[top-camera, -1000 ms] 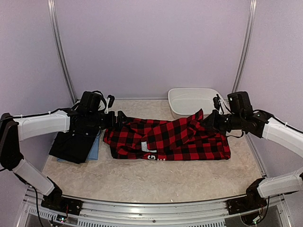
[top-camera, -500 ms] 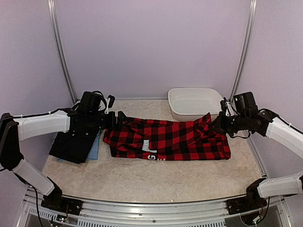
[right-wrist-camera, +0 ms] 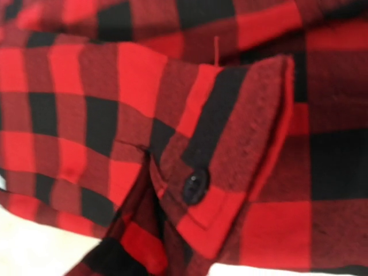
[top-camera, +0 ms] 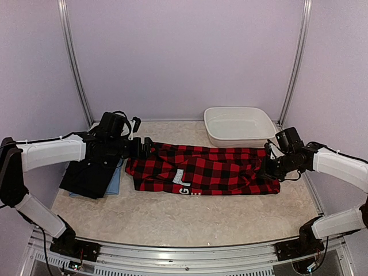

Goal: Fold and stack the long sleeve shirts
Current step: Fold the sleeve of the rectangle-folded shirt.

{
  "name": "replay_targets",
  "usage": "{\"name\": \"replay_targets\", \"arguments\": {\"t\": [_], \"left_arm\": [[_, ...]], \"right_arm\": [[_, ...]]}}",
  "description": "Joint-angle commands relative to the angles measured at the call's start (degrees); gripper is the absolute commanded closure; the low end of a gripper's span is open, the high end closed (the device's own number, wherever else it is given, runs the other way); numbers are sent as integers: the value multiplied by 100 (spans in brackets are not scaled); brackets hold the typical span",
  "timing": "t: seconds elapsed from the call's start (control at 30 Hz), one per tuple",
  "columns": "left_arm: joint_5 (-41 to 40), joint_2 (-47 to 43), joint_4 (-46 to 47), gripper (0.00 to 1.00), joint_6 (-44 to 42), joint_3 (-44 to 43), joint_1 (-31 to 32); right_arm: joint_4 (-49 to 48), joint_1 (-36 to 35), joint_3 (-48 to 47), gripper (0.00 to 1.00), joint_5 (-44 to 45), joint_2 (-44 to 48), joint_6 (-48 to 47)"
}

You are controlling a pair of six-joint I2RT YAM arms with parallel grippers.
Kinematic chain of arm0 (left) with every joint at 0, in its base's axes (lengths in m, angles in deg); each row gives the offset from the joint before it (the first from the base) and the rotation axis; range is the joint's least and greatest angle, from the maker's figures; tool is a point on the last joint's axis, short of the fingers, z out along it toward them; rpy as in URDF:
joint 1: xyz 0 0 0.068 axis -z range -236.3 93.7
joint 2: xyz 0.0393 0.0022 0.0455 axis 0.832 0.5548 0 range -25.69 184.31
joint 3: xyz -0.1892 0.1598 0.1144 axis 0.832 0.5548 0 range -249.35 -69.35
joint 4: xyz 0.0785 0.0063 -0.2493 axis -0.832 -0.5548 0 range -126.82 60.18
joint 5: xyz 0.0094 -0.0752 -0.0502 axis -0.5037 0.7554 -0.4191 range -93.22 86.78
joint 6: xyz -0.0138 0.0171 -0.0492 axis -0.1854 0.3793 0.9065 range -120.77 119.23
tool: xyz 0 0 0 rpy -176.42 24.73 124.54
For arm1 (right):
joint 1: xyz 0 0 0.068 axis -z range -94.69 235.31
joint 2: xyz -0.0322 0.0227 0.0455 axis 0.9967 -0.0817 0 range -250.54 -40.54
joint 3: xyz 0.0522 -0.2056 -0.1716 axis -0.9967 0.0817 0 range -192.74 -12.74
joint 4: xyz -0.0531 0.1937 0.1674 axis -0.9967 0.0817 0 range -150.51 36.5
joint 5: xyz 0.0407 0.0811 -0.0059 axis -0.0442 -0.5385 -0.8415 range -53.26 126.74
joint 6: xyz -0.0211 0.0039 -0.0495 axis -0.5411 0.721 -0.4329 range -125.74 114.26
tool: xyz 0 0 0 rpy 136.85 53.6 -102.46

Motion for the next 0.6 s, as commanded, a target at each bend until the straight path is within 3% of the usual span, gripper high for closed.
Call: {"name": "replay_targets", "arguments": {"t": [0.0, 0.57], "left_arm": [[-249, 36, -149, 1, -174, -235, 127], [-425, 187, -289, 1, -243, -334, 252]], "right_arm": [[-8, 96, 74, 100, 250, -114, -292], [-213, 432, 315, 100, 566, -667, -858]]}}
